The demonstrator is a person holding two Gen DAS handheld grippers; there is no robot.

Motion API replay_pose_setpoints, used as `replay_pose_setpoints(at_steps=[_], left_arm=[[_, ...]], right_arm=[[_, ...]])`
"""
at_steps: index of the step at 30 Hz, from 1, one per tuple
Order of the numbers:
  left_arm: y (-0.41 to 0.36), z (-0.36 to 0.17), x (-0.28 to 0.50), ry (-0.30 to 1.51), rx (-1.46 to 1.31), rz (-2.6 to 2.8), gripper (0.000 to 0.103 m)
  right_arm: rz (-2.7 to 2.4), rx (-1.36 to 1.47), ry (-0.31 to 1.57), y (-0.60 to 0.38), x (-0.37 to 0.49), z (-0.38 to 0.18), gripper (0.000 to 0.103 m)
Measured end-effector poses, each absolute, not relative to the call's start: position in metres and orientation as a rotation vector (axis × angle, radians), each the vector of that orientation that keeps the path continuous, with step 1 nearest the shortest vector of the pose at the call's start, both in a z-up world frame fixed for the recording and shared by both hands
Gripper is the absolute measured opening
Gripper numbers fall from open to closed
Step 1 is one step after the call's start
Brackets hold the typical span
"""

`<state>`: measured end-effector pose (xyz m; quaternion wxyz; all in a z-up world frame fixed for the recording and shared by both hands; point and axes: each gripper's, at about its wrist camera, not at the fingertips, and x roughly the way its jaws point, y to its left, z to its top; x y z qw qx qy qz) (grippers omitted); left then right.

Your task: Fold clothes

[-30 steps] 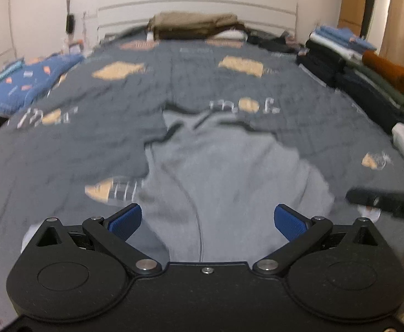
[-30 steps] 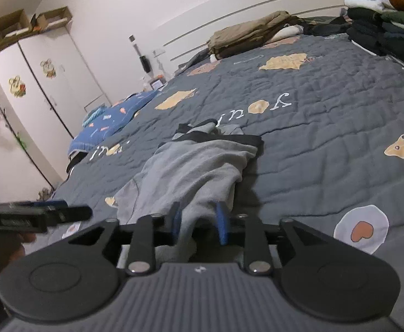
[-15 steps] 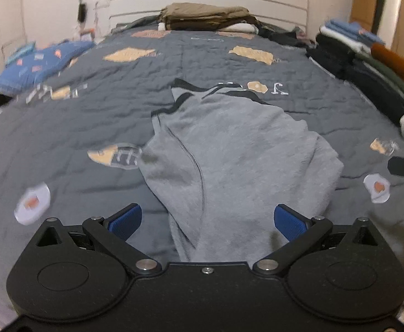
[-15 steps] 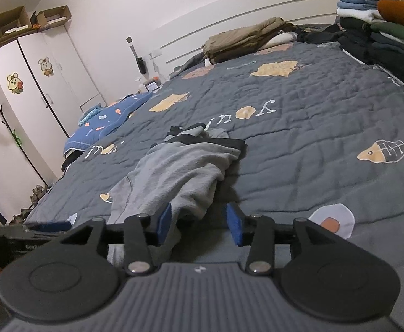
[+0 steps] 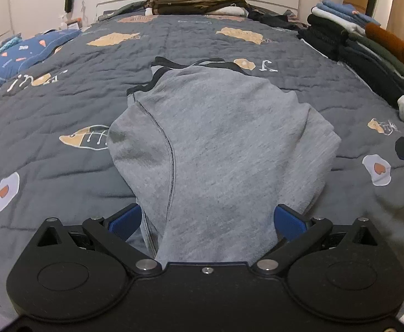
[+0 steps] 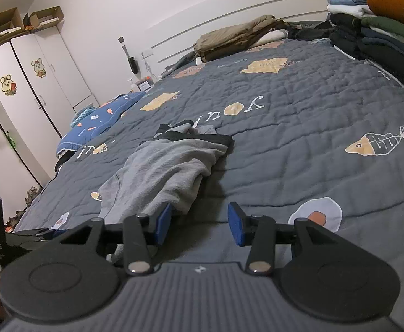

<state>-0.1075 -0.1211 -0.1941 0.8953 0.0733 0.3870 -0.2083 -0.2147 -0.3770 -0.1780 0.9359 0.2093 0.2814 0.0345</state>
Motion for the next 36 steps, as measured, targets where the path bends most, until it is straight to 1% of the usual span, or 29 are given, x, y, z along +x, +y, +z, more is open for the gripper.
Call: replay_pose_setpoints(at_steps=[10,14,17,19,20,22,23,24,25,28,36], left_arm=[[-0.121,-0.198,-0.1,0.834,0.117,-0.415,0.103],[-0.12,-0.208,-0.095,0.861,0.101,-0.429,0.101],[-0.119,-0.214,-0.092,0.875,0.08,-0.435,0.092],[-0.118,-0.216,-0.091,0.875,0.065,-0.441,0.079],[-0.117,-0.216,-0.09,0.876,0.056,-0.444,0.076],[-0.115,-0.215,-0.089,0.875,0.035,-0.452,0.056],[-0.115,-0.213,-0.089,0.872,0.024,-0.457,0.051],[-0.114,-0.212,-0.089,0.869,0.014,-0.461,0.04],[-0.114,-0.209,-0.09,0.864,0.008,-0.464,0.034],[-0.116,-0.199,-0.098,0.838,0.01,-0.481,0.025],[-0.131,-0.178,-0.136,0.757,0.075,-0.621,0.02]], right_arm=[[0.07,0.435,0.584,-0.373,-0.207,-0.179,0.045],[0.071,0.438,0.588,-0.372,-0.205,-0.18,0.045],[0.071,0.438,0.591,-0.371,-0.203,-0.181,0.045],[0.068,0.441,0.594,-0.371,-0.201,-0.181,0.045],[0.066,0.442,0.596,-0.371,-0.2,-0.182,0.046],[0.065,0.443,0.597,-0.371,-0.199,-0.183,0.046],[0.064,0.444,0.598,-0.371,-0.198,-0.183,0.046],[0.064,0.446,0.598,-0.371,-0.198,-0.183,0.046],[0.064,0.448,0.598,-0.371,-0.197,-0.184,0.046],[0.065,0.453,0.598,-0.372,-0.195,-0.184,0.046],[0.08,0.476,0.578,-0.374,-0.196,-0.176,0.046]])
